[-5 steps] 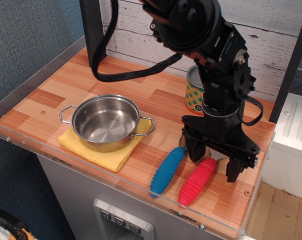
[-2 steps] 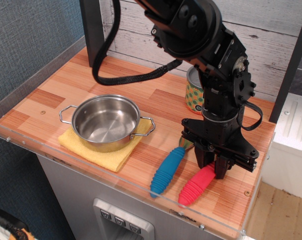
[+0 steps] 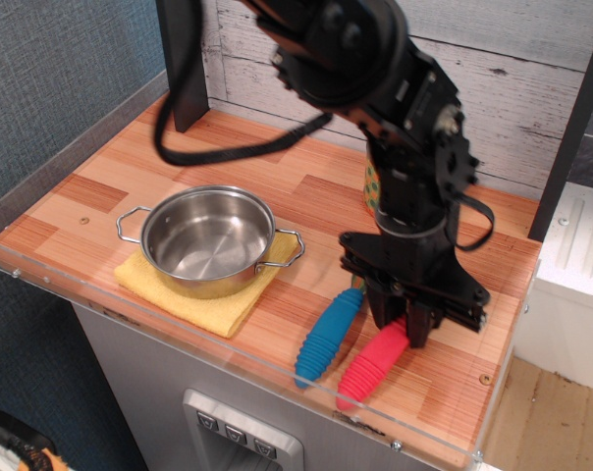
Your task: The red and blue spoons are separated.
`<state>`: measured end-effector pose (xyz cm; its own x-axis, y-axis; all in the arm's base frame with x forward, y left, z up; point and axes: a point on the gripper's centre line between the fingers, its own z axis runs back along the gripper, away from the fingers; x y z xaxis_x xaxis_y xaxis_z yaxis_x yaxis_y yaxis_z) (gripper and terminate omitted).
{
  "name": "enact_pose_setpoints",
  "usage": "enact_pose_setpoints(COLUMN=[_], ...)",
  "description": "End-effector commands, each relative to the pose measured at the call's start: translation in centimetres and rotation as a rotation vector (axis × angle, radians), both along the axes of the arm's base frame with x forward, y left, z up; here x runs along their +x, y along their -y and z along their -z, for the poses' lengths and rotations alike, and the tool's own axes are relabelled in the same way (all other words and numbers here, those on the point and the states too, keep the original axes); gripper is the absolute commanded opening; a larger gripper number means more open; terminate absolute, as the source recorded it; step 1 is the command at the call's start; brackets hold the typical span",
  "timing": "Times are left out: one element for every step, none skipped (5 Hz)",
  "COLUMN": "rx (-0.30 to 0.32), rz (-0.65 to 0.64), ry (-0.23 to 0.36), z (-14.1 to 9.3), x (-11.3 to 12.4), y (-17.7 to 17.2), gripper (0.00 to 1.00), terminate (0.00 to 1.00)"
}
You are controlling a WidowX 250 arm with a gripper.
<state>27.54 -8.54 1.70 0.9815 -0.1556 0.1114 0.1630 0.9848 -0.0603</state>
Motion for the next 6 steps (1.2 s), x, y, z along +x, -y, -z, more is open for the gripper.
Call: enact_pose_setpoints(rx=[-0.014,-0.019,-0.011,0.029,0.077,0.127], rz=[-0.03,-0.07,-0.143,-0.163,-0.188,-0.17], ry=[0.072,0.067,0.031,-0.016,-0.046,-0.096], z=[-4.7,-6.2,-7.3,-8.0,-8.5,-8.2], x=[-0.2,-0.8,-1.5,-1.7,-1.6,-1.4], y=[-2.1,-4.6,-7.6,-10.5,-13.5,-16.6], gripper=[0.0,0.0,0.0,0.0,0.0,0.0], terminate=[0.0,0.0,0.0,0.0,0.0,0.0])
